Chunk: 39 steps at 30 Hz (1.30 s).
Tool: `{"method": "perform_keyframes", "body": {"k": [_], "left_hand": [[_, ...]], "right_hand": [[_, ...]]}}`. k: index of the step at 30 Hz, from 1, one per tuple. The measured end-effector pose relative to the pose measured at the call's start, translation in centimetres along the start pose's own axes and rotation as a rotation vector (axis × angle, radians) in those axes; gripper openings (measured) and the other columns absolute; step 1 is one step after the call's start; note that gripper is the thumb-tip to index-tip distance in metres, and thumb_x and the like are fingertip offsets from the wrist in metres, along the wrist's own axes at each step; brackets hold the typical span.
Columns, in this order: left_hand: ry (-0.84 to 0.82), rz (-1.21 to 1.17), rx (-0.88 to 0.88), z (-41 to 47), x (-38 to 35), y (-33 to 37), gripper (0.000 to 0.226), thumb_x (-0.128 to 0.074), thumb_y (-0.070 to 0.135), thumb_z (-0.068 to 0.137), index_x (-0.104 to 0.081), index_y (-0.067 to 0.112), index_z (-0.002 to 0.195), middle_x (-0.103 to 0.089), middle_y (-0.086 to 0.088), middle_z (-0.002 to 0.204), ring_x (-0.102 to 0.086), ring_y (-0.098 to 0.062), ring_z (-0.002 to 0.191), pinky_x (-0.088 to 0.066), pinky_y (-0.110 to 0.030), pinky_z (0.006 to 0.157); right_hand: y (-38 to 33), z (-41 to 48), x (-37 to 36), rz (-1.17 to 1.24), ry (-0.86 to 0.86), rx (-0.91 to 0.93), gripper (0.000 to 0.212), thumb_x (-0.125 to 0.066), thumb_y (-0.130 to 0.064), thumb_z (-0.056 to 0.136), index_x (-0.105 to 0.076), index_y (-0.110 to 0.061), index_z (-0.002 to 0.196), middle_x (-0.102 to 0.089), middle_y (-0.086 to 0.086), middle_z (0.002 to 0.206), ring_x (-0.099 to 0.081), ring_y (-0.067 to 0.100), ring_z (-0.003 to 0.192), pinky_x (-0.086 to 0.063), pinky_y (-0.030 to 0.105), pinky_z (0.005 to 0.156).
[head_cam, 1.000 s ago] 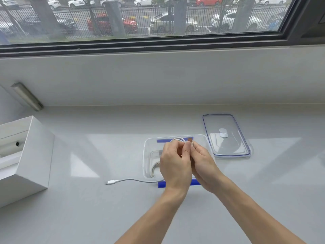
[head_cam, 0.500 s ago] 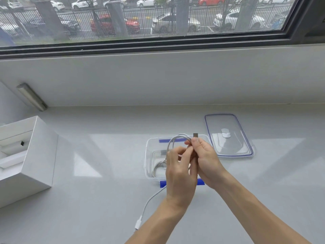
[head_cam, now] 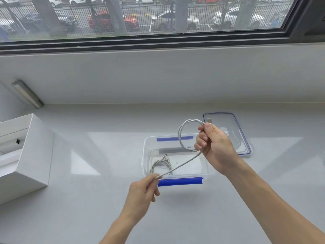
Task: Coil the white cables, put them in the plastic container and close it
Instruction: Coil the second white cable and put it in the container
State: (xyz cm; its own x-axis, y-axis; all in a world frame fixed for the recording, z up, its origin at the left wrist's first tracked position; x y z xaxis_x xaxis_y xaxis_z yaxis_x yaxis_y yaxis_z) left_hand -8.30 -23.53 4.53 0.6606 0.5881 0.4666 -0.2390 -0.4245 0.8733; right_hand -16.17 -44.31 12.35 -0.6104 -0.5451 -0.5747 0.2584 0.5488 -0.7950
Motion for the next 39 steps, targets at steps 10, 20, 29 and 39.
{"method": "perform_keyframes", "body": {"k": [10,20,29,39], "left_hand": [[0.044,-1.225,0.267,1.1,3.7,-1.3,0.015,-0.054,0.006,0.078,-0.067,0.011,0.076,-0.062,-0.006,0.063,-0.061,-0.017,0.054,-0.056,-0.025,0.057],[-0.169,-0.697,0.057,1.0,0.0,2.0,0.050,-0.044,-0.012,0.079,-0.072,0.022,0.102,-0.071,-0.009,0.107,-0.066,-0.027,0.101,-0.054,-0.036,0.085],[-0.235,-0.613,-0.135,-0.4,-0.9,5.5,0.033,-0.060,0.027,0.090,-0.061,0.022,0.123,-0.068,-0.014,0.112,-0.067,-0.032,0.099,-0.052,-0.037,0.086],[0.115,-0.628,-0.159,1.5,3.4,5.3,0.048,-0.052,0.059,0.084,-0.073,0.016,0.074,-0.066,0.005,0.075,-0.058,-0.014,0.068,-0.046,-0.024,0.061]], "right_hand": [[1.3,-0.2,-1.0,-0.032,-0.067,-0.045,0.027,-0.034,-0.019,0.101,-0.050,-0.006,0.084,-0.033,-0.002,0.055,-0.034,0.009,0.043,-0.036,0.022,0.044],[1.9,0.0,-0.6,0.001,0.058,-0.032,0.029,-0.033,-0.020,0.101,-0.050,-0.007,0.082,-0.034,-0.003,0.051,-0.032,0.009,0.041,-0.035,0.021,0.043],[0.8,1.1,0.2,-0.013,0.118,0.006,0.029,-0.032,-0.021,0.102,-0.049,-0.008,0.082,-0.031,-0.002,0.054,-0.031,0.009,0.042,-0.033,0.021,0.043],[1.9,0.5,-1.3,0.097,-0.013,-0.072,0.029,-0.035,-0.023,0.100,-0.051,-0.007,0.083,-0.032,-0.004,0.052,-0.031,0.009,0.041,-0.034,0.020,0.041]]}}
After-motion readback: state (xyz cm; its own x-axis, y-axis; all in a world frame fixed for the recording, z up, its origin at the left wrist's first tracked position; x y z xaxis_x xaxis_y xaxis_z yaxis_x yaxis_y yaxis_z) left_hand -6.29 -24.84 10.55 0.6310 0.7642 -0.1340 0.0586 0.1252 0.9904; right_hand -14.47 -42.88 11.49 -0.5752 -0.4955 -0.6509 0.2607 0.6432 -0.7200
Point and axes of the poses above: each hand's wrist, its own z-axis towards the middle knuckle, its own x-axis out of the back of the hand, y = z × x, the point moved 10 cm from there along z, towards the middle knuckle
